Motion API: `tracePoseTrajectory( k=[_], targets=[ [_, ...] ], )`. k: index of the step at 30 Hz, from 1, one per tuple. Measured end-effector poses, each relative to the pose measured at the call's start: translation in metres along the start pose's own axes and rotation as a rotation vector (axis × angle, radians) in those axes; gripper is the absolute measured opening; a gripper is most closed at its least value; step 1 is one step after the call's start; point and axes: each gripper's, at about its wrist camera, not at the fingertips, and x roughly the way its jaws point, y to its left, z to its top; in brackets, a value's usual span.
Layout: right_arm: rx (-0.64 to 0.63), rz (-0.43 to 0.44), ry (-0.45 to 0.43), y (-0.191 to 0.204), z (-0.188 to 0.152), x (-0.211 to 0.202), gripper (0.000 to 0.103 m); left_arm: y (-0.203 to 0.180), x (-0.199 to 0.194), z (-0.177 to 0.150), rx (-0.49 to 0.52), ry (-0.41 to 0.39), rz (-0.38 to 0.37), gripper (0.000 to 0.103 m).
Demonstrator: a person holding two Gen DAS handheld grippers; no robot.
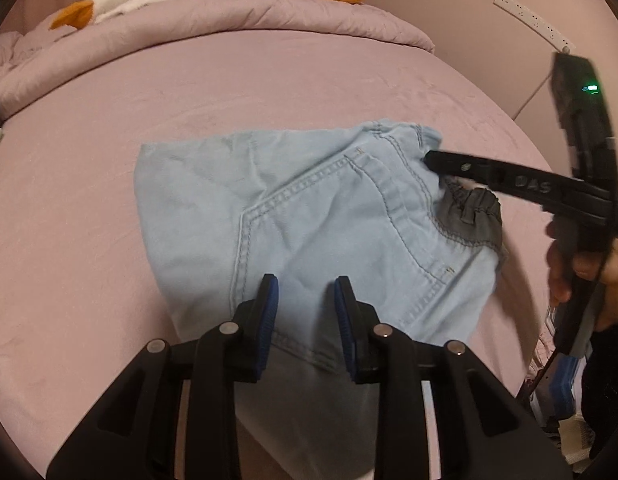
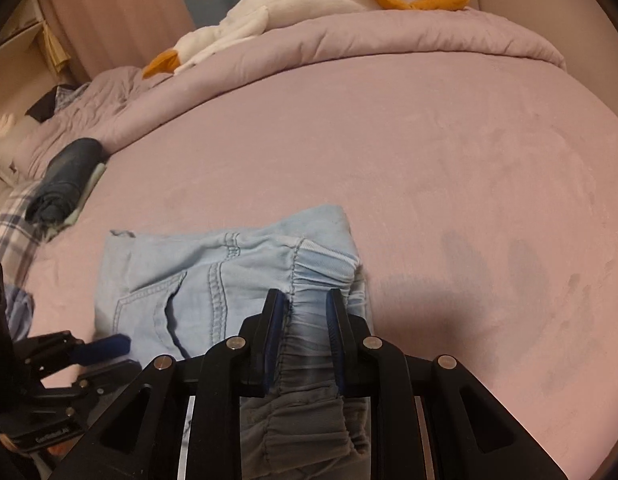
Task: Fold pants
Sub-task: 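Grasp the folded jeans edge with the left gripper while the right gripper grasps the waistband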
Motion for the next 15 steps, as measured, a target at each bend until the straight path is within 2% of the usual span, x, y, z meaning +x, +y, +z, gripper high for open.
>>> tracePoseTrajectory(
  k=[4, 7, 10, 13, 15],
  targets=[
    [-0.055, 0.0, -0.084, 0.009, -0.002, -0.028, 0.021, -0.008, -0.013, -0.014, 0.017, -0.005, 0.026, 0.036],
    [-0.143, 0.012, -0.118, 0.019, -0.018, -0.047, 0.021, -0.012, -0.017, -0.024, 0.03, 0.0, 0.048, 0.038],
    [-0.213, 0.007, -0.1, 0.026, -0.035, -0.049, 0.021, -0.017, -0.018, -0.032, 0.057, 0.005, 0.078, 0.039],
    [-0.267, -0.057, -0.044, 0.025, -0.055, -0.04, 0.021, -0.017, -0.016, -0.038, 0.061, 0.011, 0.094, 0.039],
    [-0.313, -0.091, -0.046, 0.028, -0.063, -0.037, 0.021, -0.013, -0.012, -0.037, 0.051, 0.015, 0.096, 0.039]
  ],
)
